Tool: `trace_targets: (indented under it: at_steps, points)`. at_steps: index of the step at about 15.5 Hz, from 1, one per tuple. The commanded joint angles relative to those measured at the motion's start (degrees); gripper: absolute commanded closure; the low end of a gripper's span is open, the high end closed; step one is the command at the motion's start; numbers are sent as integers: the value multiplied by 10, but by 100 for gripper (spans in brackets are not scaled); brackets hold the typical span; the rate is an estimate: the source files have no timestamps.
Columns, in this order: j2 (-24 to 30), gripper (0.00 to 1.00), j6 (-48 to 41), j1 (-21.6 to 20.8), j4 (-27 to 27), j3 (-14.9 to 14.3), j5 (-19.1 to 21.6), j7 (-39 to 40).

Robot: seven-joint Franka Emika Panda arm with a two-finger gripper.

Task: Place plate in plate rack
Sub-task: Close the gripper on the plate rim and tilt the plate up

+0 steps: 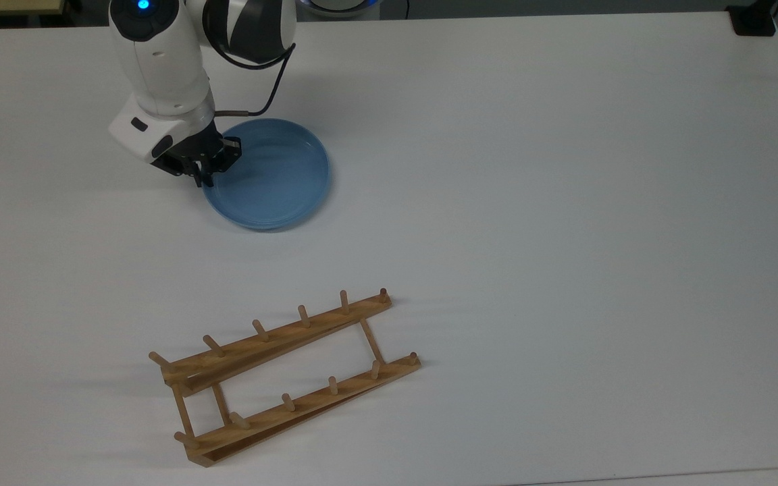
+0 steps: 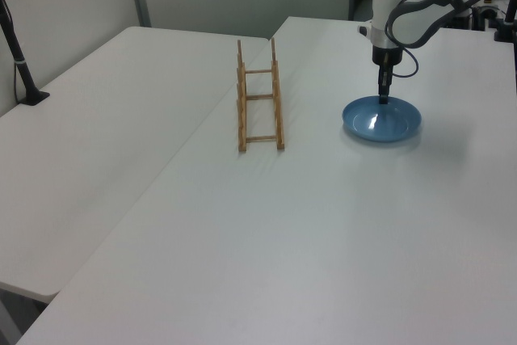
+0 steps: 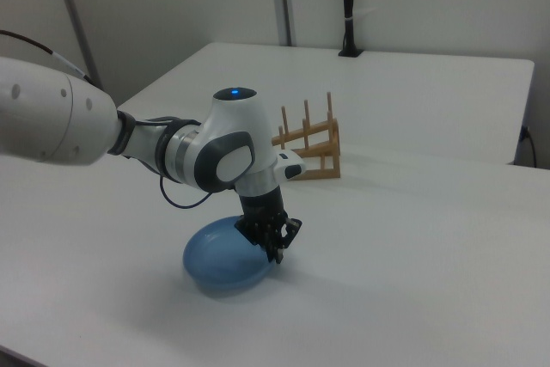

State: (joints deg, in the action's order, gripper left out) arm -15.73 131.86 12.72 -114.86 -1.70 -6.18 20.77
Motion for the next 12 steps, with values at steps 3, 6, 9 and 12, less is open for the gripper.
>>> trace_targets:
  at_steps: [3,6,9,12]
  points:
    - [16,100,9,-11,0,1,-3,-5]
    - [38,100,5,-13,3,5,-4,5]
    - [80,100,0,-20,3,18,-4,16]
    - [119,100,0,-22,25,28,-1,5]
